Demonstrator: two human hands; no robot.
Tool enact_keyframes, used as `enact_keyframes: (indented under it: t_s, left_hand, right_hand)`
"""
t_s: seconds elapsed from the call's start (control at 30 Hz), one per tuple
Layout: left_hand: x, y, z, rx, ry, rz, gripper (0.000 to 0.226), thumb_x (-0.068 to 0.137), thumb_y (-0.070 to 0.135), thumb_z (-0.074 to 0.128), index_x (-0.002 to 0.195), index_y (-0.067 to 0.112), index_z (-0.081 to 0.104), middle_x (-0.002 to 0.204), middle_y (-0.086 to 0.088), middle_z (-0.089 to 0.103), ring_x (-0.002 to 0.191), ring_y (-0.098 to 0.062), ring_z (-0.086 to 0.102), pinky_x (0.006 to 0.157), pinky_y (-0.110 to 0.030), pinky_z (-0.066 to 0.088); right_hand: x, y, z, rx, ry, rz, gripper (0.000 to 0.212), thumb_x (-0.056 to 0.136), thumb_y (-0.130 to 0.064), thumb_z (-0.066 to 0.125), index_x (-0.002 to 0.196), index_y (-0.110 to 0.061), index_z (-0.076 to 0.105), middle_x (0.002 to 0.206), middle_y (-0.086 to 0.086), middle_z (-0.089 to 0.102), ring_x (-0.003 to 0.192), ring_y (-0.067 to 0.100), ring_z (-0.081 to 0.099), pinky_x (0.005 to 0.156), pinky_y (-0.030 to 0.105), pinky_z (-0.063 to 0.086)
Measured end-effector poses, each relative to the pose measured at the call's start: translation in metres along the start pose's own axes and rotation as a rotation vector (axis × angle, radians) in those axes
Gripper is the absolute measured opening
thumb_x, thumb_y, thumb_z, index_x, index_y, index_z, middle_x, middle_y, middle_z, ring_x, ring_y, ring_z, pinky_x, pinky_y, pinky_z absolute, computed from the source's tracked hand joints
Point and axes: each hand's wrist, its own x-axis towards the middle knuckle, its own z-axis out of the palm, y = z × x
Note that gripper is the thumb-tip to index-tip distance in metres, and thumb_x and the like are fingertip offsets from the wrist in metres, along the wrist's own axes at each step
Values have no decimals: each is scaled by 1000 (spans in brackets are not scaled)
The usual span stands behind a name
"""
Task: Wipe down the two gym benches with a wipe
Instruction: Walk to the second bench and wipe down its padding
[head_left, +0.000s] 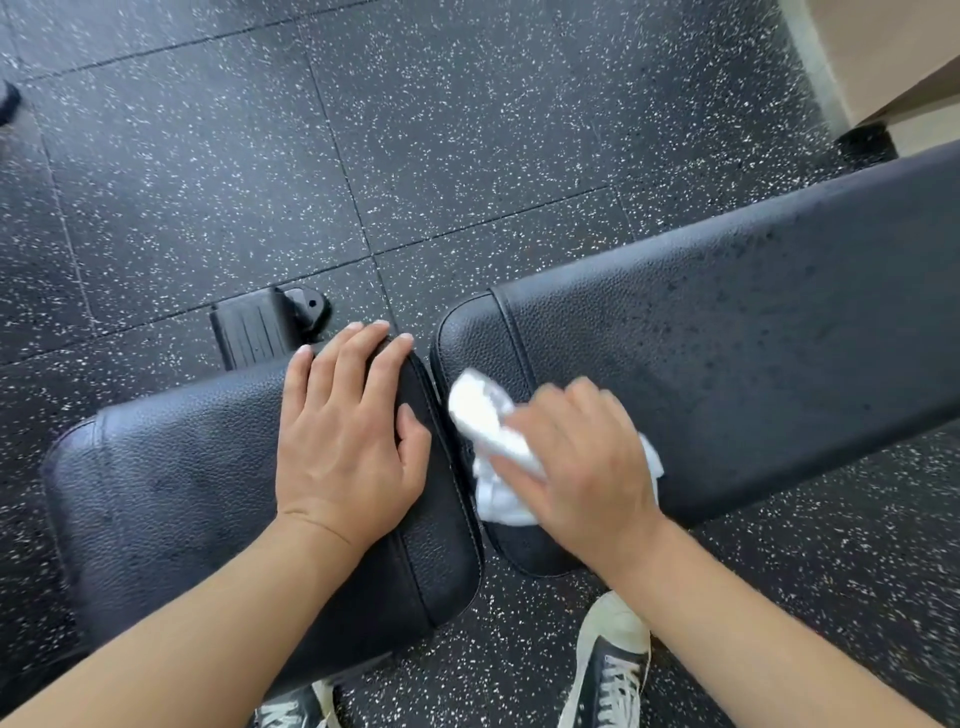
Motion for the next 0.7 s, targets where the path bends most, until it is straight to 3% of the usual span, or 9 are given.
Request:
enact_keyframes:
  t_s: [0.23,0.33,0.57,0.7]
  left_hand:
    - [1,2,-2,14,-1,4,58,90,30,47,145,15,54,151,-6,51,145,-30,43,128,-53,22]
    - [1,1,-2,14,-1,5,58,90,30,48,145,14,55,151,-7,52,145,-31,44,127,-54,23]
    - [0,1,-1,3,-11,-3,58,91,31,47,146,13,55,152,-8,52,146,-32,44,126,-55,23]
    - [0,0,-1,1,-12,-1,58,91,31,47,145,13,55,152,-9,52,146,-33,44,126,-56,23]
  right_hand:
    - [120,21,22,-32,110,184,31,101,-44,61,98,-14,67,89,5,63,83,28,53,69,42,43]
    - [93,24,15,-21,113,166,29,102,-41,61,99,-13,65,88,6,59,81,27,48,70,39,38]
    - [-65,62,-39,-97,45,222,30,109,-40,48,96,-14,57,81,2,44,75,20,30,61,43,35]
    - [-31,58,-25,-124,70,197,23,104,-33,56,95,-13,54,80,8,48,71,27,38,61,45,36]
